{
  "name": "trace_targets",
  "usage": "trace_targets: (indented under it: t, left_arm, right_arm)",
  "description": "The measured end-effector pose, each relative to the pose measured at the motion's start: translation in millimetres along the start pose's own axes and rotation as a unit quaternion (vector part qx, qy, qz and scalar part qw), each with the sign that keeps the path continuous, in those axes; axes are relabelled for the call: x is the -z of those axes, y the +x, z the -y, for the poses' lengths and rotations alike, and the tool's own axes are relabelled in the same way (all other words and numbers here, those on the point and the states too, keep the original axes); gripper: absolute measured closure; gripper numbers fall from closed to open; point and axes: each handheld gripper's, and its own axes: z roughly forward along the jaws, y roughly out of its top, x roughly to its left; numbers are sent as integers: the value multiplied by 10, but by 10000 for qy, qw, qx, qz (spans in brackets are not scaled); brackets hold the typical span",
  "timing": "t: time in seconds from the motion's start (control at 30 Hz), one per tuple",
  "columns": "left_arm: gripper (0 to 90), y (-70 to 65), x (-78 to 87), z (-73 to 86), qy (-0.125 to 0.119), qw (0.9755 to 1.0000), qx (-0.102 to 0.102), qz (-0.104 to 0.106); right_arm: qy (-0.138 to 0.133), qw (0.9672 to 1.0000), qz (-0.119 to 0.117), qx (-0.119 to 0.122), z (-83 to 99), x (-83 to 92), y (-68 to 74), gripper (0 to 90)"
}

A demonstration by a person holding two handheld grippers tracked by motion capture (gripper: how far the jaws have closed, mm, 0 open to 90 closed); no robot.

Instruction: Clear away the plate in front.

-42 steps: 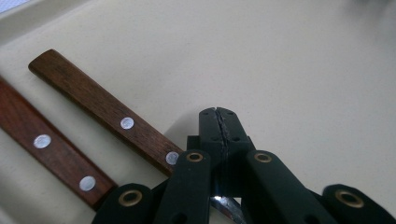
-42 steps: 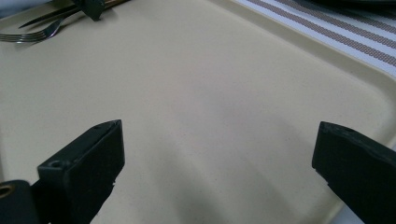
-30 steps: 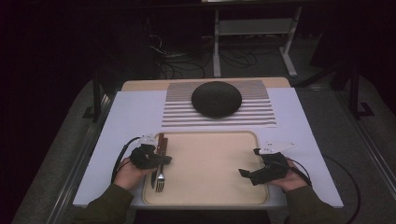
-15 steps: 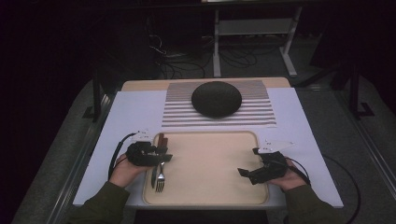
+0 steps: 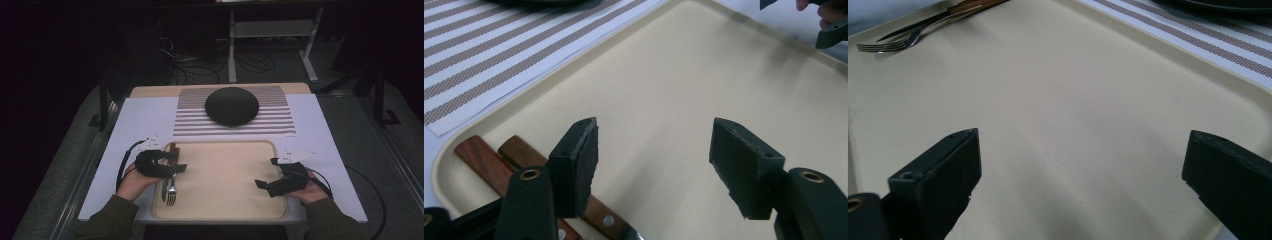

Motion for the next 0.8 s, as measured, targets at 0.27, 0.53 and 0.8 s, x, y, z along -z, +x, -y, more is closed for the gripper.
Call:
trace_targets:
  t: [0.27, 0.53, 0.8]
  left_arm:
    - [249, -27, -85, -99, -27, 9997, -251, 63]
    - [135, 38, -195, -229, -74, 9997, -252, 26]
    - [42, 100, -254, -365, -216, 9993, -310, -54]
  right_arm:
    - [11, 10000, 44, -15, 18, 17, 7, 22]
    - [-10, 10000, 59, -29, 34, 39, -2, 22]
    - [-16, 10000, 47, -39, 33, 42, 7, 22]
